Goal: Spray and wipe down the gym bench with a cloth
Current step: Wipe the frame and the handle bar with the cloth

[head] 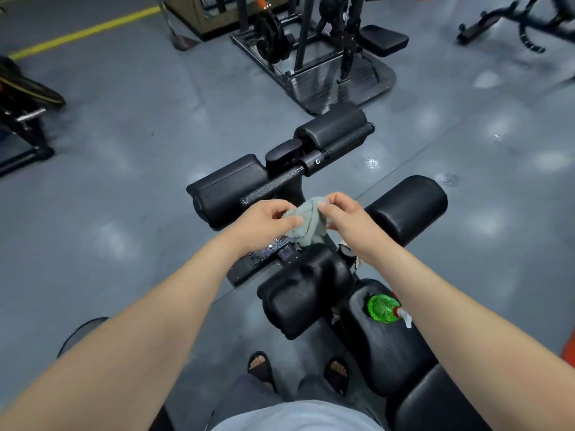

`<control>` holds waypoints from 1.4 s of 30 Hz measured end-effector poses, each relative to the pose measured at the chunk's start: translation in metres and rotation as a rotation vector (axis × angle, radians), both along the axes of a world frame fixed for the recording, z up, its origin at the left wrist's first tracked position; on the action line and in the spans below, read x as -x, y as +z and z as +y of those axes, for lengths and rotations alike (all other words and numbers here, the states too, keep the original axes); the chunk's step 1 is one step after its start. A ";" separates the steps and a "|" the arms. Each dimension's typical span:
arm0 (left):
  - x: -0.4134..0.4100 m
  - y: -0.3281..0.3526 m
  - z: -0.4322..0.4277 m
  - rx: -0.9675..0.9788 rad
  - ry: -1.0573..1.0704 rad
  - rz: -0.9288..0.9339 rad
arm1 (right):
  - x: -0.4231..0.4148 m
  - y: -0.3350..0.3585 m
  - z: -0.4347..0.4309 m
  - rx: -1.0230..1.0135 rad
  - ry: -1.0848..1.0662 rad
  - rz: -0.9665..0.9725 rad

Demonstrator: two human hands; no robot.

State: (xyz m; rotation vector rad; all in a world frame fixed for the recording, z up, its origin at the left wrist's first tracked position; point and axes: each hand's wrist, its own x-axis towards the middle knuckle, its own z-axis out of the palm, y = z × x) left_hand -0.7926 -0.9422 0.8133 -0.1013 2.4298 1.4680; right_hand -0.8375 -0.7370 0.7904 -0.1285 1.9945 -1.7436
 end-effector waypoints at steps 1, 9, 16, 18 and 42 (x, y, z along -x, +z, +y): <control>0.001 0.000 -0.005 -0.077 0.023 -0.014 | -0.001 -0.002 -0.006 0.048 -0.020 -0.037; 0.024 -0.003 -0.040 -0.088 0.136 0.021 | -0.010 0.001 -0.056 0.121 -0.064 -0.079; 0.038 -0.023 -0.089 0.331 0.180 0.174 | 0.008 0.001 -0.077 -0.260 -0.291 0.128; 0.037 -0.033 -0.098 0.394 0.139 0.121 | 0.011 0.002 -0.078 -0.306 -0.289 0.153; 0.044 -0.030 -0.085 0.465 0.246 -0.011 | 0.076 -0.044 -0.094 -0.715 0.161 0.842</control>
